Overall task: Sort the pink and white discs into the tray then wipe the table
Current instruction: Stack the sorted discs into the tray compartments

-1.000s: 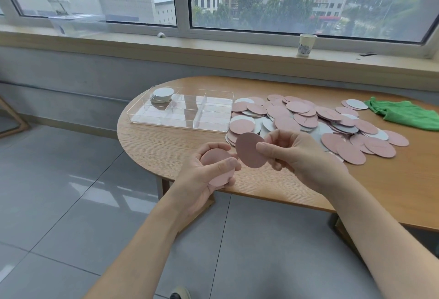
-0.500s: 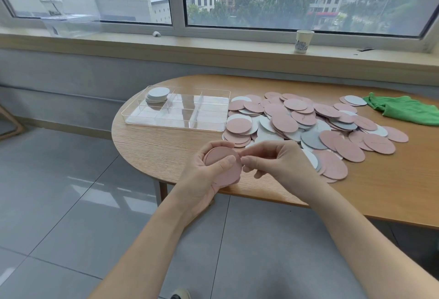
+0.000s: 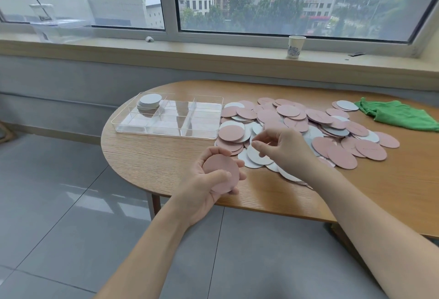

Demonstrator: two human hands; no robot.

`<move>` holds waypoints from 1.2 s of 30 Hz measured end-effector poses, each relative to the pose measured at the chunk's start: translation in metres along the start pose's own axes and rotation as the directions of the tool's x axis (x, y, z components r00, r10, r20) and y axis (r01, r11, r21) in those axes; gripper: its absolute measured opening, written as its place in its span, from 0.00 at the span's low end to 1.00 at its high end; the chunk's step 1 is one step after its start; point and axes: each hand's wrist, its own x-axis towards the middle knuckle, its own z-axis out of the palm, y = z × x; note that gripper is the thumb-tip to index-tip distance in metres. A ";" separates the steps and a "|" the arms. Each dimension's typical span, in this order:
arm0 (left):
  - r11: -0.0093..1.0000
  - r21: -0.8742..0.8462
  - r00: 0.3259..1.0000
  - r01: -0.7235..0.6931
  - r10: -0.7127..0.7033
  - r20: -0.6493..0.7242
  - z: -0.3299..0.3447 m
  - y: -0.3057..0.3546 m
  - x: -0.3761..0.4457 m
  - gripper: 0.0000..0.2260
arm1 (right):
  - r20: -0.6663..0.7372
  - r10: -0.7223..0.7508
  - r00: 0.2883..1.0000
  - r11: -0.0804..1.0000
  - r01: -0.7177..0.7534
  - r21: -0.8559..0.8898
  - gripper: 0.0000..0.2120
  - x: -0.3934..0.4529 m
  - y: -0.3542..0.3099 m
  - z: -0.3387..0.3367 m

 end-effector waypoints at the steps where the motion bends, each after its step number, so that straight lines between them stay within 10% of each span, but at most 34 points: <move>1: 1.000 -0.006 1.000 0.004 -0.004 0.013 -0.001 0.000 0.002 0.20 | 0.001 -0.011 1.000 1.000 0.011 -0.018 0.02 0.004 0.001 0.000; 15: 0.994 -0.093 0.998 0.056 -0.056 0.004 -0.012 0.002 0.015 0.23 | 0.028 -0.071 0.997 0.978 0.075 -0.193 0.06 0.077 0.004 0.025; 24: 0.989 -0.145 1.000 -0.006 0.006 0.002 -0.012 0.004 0.020 0.30 | 0.196 0.066 0.978 0.928 0.012 -0.373 0.35 0.104 0.007 0.044; 36: 0.985 -0.171 0.999 -0.004 0.009 0.032 -0.011 0.006 0.017 0.18 | -0.037 0.073 0.997 0.980 -0.064 0.186 0.04 0.063 -0.007 0.017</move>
